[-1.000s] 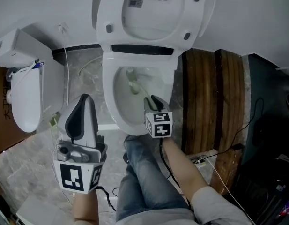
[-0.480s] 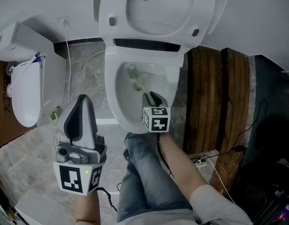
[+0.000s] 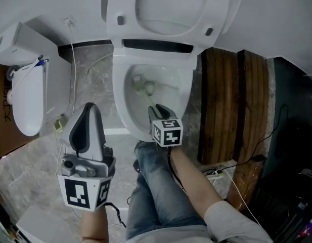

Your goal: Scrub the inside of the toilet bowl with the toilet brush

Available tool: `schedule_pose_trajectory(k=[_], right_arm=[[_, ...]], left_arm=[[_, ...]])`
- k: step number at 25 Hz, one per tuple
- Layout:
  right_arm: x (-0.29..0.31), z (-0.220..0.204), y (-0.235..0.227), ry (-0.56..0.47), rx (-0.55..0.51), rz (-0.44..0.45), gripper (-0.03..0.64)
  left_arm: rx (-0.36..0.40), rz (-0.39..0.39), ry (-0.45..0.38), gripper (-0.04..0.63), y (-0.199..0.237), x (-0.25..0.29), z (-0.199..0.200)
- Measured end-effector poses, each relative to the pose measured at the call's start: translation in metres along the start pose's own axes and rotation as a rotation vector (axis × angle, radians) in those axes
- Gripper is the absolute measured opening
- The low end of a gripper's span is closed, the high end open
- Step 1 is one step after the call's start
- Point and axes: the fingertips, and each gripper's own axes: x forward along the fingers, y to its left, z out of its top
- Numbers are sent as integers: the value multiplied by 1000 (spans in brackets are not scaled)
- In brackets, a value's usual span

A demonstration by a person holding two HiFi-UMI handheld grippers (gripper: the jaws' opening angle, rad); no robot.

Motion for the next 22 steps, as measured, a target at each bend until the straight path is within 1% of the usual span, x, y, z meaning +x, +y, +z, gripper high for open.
schedule_pose_trajectory(k=[5, 11, 18, 22], right_arm=[[-12, -13, 4, -4, 56, 25, 103], [-30, -33, 7, 8, 75, 43, 104], [-53, -59, 9, 27, 78, 58, 104], [-64, -72, 9, 40, 54, 64, 104]], left_arm=[[0, -8, -1, 3, -4, -8, 0], [1, -28, -10, 3, -16, -16, 3], [6, -62, -13, 3, -37, -26, 6], [9, -79, -20, 3, -46, -32, 9]])
